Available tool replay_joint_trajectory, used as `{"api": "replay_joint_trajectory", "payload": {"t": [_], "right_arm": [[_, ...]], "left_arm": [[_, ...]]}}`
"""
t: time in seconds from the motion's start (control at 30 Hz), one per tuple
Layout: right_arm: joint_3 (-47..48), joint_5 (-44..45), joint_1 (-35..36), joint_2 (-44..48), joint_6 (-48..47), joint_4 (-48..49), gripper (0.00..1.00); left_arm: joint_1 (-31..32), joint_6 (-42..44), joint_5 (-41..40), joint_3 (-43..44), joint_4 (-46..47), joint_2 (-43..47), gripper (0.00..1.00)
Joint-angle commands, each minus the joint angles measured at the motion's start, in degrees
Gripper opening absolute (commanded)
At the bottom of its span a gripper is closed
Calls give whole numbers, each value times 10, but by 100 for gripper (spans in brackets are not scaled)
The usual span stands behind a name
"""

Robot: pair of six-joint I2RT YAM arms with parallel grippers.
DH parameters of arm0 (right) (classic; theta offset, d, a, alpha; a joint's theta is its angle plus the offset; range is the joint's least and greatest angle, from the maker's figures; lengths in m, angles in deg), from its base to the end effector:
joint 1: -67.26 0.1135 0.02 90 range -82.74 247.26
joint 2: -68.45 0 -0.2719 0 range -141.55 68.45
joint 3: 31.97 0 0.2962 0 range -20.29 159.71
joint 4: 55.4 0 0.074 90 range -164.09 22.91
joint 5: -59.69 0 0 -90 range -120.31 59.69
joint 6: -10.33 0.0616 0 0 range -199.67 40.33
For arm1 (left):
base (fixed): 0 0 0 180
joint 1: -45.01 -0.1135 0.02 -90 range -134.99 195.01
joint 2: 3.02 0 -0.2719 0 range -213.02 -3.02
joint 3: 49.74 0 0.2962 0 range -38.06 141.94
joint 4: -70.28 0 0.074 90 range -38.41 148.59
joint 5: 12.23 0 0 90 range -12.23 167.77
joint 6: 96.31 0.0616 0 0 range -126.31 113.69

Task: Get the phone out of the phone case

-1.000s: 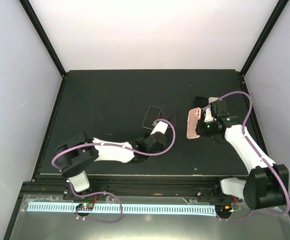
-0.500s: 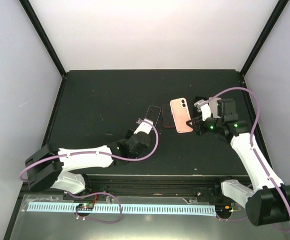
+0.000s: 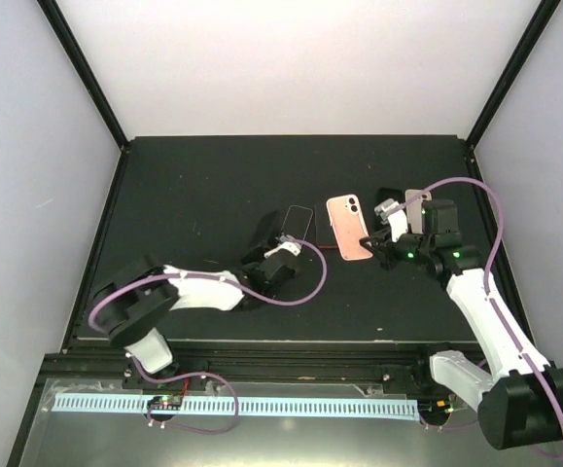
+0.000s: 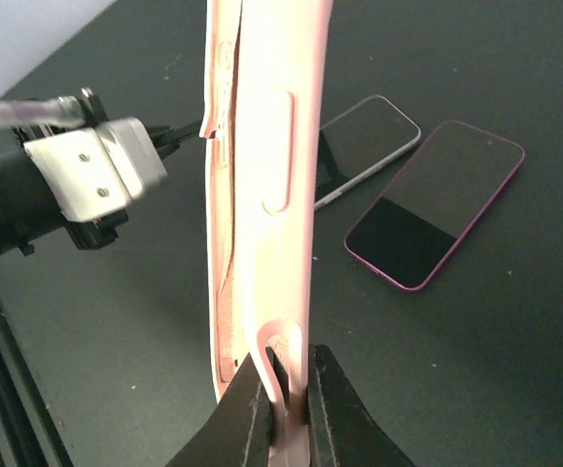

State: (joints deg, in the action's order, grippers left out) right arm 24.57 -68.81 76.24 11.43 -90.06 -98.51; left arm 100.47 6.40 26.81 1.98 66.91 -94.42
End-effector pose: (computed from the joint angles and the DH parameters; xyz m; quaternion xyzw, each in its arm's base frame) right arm 0.2476 0.0779 0.2548 -0.2740 0.8335 0.2984 0.3757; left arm 0.2305 -0.2505 0.1192 0.3221 0.7818 0.2364 0.4787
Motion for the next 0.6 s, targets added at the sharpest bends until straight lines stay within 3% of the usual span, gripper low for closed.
{"api": "replay_joint_trajectory", "payload": {"t": [0.0,0.3,0.57], "right_arm": [[24,5,0,-24,-24,7,1],[-12,71,0,38,15,48,1],[-12,68,0,47,9,43,1]], "left_arm": [[-5,113,-63,56,46,-75,2],[-21,119,-49,126,-5,-174,2],[-34,100,-42,148,-50,-189,16]]}}
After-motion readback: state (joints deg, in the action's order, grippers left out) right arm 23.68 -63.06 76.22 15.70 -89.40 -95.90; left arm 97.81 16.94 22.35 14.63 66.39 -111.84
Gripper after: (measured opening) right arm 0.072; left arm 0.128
